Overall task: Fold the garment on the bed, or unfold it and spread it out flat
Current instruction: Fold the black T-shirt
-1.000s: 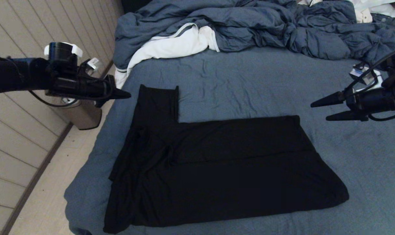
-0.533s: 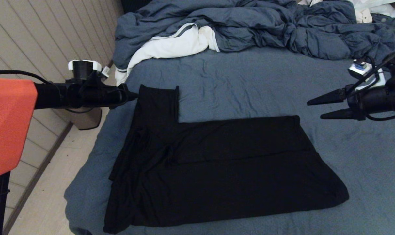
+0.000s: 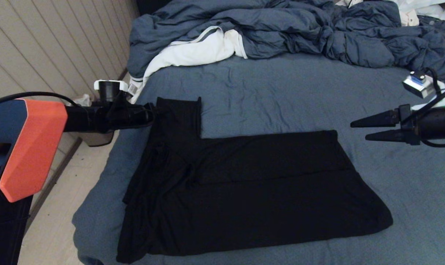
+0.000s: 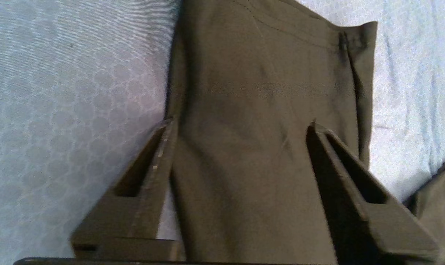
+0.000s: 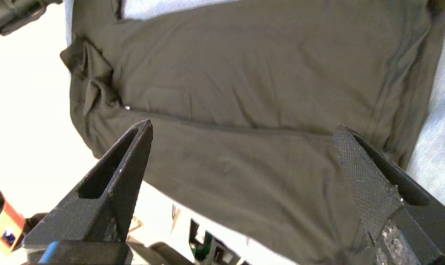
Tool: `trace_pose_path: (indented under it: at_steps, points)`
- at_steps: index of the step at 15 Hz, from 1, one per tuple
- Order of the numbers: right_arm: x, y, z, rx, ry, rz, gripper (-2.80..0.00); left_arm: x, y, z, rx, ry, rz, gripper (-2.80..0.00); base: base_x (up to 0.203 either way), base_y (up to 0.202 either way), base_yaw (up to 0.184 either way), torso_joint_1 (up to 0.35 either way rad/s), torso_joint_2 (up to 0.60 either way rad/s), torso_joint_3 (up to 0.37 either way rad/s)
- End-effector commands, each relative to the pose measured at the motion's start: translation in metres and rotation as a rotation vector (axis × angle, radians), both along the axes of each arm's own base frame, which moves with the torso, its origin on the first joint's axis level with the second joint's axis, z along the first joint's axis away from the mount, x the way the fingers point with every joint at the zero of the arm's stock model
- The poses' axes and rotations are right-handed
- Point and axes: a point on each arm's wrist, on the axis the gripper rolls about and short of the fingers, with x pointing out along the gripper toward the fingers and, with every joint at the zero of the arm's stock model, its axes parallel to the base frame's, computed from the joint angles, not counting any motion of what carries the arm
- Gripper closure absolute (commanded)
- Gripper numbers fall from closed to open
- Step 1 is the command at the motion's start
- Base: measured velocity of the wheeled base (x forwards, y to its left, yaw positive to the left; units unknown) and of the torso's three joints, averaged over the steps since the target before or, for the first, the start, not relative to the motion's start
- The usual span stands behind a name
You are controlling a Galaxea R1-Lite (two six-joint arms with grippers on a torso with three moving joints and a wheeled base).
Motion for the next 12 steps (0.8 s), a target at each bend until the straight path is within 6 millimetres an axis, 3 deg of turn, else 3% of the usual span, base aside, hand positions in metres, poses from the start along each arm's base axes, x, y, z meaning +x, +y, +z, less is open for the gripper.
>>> trace_pose_path:
  at_steps: [1,5,12]
  points:
    - [-0.005,0.002,0.001,0.002,0.001,0.003,-2.80,0.003,-0.003,-0.008,-0.001,0.004,-0.007,-2.80,0.000,0.000,0.000,0.000,0.00,0.000]
    - [-0.005,0.003,-0.001,0.002,0.007,0.008,-2.80,0.001,-0.002,0.002,-0.001,-0.025,0.005,-2.80,0.000,0.000,0.000,0.000,0.00,0.000]
    - [-0.006,0.009,-0.002,0.010,0.004,0.042,-2.80,0.001,0.025,0.016,-0.004,-0.071,0.058,-2.80,0.000,0.000,0.000,0.000,0.00,0.000]
